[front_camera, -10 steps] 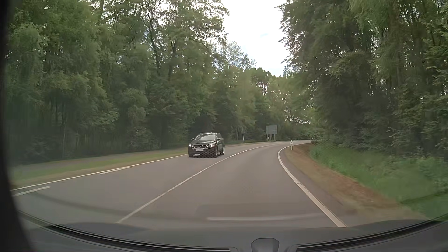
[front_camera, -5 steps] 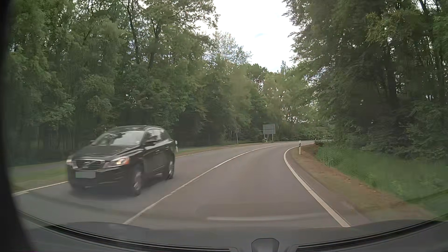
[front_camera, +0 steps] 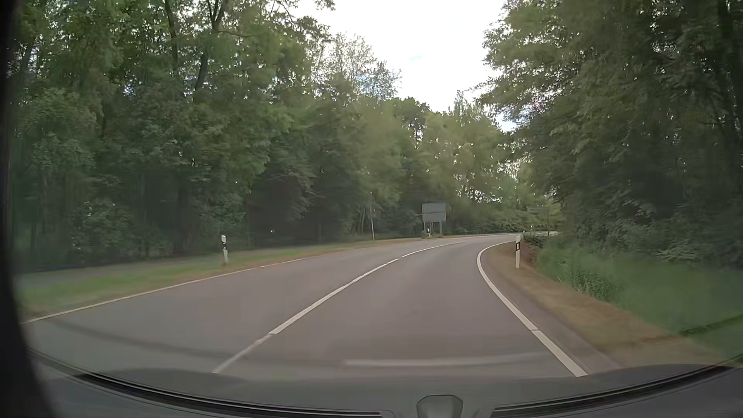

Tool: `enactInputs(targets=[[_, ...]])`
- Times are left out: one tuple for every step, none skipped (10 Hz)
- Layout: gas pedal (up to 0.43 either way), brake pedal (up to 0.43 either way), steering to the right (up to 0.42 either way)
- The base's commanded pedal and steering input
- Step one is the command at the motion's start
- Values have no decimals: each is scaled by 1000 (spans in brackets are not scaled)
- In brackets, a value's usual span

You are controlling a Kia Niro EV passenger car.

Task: Follow the waypoints while adhering to traffic rules and regulations

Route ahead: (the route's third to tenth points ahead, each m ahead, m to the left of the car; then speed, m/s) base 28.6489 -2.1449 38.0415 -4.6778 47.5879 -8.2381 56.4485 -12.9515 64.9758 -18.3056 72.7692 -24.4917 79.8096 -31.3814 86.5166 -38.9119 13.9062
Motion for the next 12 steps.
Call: enactInputs(targets=[[0, 6, 29], [0, 6, 32], [39, 6, 35], [79, 6, 38], [79, 6, 41], [87, 6, 43], [98, 6, 43], [110, 6, 44], [118, 6, 44], [118, 6, 45], [118, 6, 46], [130, 6, 46]])
